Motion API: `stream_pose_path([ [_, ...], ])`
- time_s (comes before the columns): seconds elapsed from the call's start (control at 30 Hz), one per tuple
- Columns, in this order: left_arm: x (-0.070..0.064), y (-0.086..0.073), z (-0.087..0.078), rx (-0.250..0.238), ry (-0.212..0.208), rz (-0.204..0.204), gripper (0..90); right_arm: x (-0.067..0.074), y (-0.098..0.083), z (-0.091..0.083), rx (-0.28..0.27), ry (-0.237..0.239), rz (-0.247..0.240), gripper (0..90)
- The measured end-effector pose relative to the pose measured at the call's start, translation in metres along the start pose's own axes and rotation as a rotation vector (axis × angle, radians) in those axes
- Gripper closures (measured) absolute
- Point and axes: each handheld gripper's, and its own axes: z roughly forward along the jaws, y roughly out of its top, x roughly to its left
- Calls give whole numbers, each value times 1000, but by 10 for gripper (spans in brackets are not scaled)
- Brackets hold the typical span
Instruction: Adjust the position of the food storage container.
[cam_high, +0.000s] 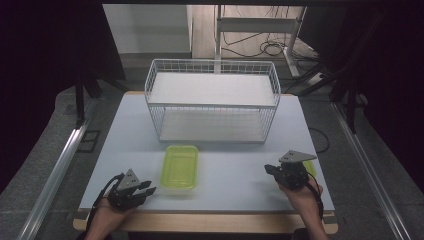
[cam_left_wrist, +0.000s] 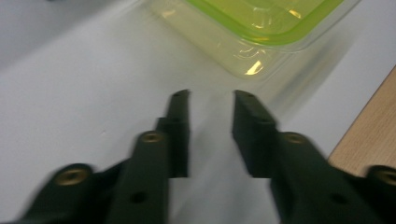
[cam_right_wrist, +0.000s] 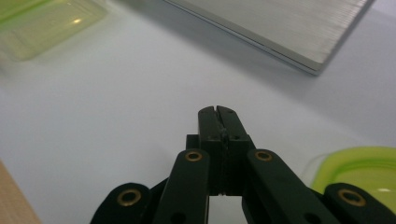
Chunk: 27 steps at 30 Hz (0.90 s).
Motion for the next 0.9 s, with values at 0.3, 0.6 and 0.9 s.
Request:
stream_pose_path([
  [0.3, -8, 26, 18, 51, -49, 77, 900, 8, 1, 3, -37, 36, -4, 897],
  [0.6, -27, 44, 35, 84, -96, 150, 897, 16, 2, 9, -20, 71, 5, 884],
  [0.9, -55, 72, 60, 71, -198, 189, 888, 18, 2, 11, -4, 72, 6, 896],
])
